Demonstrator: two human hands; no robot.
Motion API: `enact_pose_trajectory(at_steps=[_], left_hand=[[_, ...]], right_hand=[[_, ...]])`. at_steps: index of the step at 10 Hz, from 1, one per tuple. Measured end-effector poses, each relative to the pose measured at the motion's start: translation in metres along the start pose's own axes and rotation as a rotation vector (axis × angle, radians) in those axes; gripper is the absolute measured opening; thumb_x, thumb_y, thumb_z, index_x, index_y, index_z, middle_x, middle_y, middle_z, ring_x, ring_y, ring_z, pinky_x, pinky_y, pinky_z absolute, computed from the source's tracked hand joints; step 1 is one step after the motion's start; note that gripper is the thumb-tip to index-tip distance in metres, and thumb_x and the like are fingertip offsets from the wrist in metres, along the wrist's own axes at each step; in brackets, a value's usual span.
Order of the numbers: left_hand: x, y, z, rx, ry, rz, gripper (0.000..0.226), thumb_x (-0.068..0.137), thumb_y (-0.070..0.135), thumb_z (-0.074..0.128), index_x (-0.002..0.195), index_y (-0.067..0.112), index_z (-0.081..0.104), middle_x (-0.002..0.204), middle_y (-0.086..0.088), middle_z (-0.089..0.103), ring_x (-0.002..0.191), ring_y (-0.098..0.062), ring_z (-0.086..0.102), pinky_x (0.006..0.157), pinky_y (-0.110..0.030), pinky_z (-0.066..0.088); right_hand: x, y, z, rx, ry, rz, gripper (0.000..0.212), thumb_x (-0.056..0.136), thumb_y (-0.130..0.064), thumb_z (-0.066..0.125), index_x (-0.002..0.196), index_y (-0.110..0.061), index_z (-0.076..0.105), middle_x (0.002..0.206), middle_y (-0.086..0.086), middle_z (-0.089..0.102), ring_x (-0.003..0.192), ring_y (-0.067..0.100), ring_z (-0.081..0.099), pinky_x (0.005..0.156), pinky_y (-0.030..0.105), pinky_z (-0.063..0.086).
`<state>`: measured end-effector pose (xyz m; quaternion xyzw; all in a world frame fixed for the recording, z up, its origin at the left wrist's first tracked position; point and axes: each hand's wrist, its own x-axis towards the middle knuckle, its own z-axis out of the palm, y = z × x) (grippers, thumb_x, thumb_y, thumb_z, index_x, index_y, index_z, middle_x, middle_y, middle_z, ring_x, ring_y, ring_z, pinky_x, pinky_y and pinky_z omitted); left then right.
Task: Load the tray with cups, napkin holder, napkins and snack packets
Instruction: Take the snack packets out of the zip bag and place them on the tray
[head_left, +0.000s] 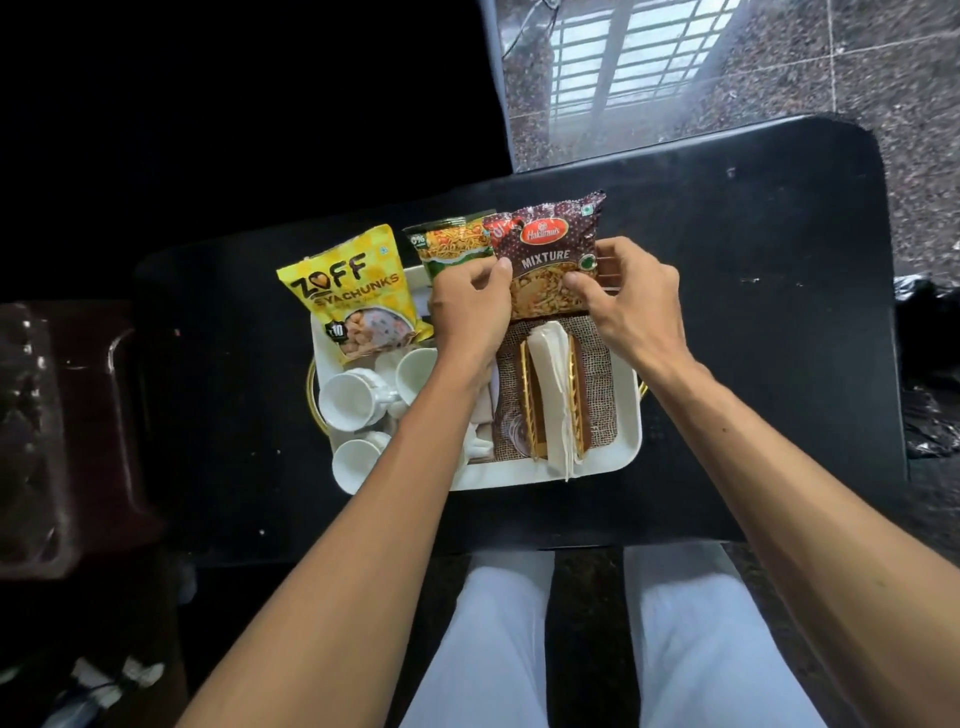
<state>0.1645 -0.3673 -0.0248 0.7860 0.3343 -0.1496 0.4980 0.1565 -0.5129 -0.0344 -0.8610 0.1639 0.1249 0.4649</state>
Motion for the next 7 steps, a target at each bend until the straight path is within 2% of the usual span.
enact_pose_trajectory(at_steps=[1,3,4,6,7], left_hand=[[0.001,0.0,0.0,0.033,-0.052,0.0,0.035,0.099,0.026,0.062,0.128,0.008,0.069,0.124,-0.004,0.072,0.115,-0.02,0.067,0.103,-0.043,0.055],[0.001,0.001,0.0,0.01,-0.117,-0.027,0.041,0.099,0.023,0.061,0.137,0.006,0.061,0.137,-0.007,0.067,0.123,-0.021,0.064,0.109,-0.043,0.051],[0.0,0.003,0.0,-0.014,-0.141,-0.038,0.044,0.101,0.023,0.06,0.141,0.007,0.058,0.14,-0.006,0.065,0.126,-0.02,0.062,0.111,-0.042,0.05],[-0.007,0.003,-0.016,-0.029,-0.133,-0.001,0.038,0.099,0.025,0.062,0.135,0.012,0.065,0.13,-0.003,0.071,0.12,-0.016,0.065,0.109,-0.041,0.051],[-0.016,0.006,-0.029,-0.021,-0.089,0.098,0.035,0.1,0.022,0.061,0.133,0.013,0.067,0.129,-0.002,0.071,0.117,-0.011,0.065,0.107,-0.034,0.052]], right_hand=[[0.001,0.002,0.003,-0.028,0.022,0.009,0.032,0.091,-0.027,0.071,0.119,-0.013,0.066,0.102,-0.006,0.07,0.089,0.005,0.064,0.076,0.015,0.051],[0.003,0.009,0.009,-0.09,0.085,-0.018,0.031,0.091,-0.026,0.071,0.118,-0.01,0.067,0.108,0.002,0.073,0.095,0.013,0.068,0.087,0.033,0.058],[0.004,0.009,0.012,-0.085,0.104,-0.018,0.034,0.091,-0.025,0.071,0.12,-0.008,0.066,0.111,0.004,0.073,0.097,0.014,0.068,0.089,0.034,0.058],[-0.003,0.002,0.005,-0.113,0.152,-0.031,0.047,0.09,-0.029,0.072,0.129,-0.009,0.057,0.122,0.008,0.065,0.109,0.018,0.061,0.095,0.036,0.054],[-0.016,-0.01,0.003,-0.18,0.188,-0.126,0.048,0.091,-0.027,0.067,0.134,-0.01,0.052,0.128,0.008,0.058,0.119,0.021,0.053,0.1,0.026,0.044]])
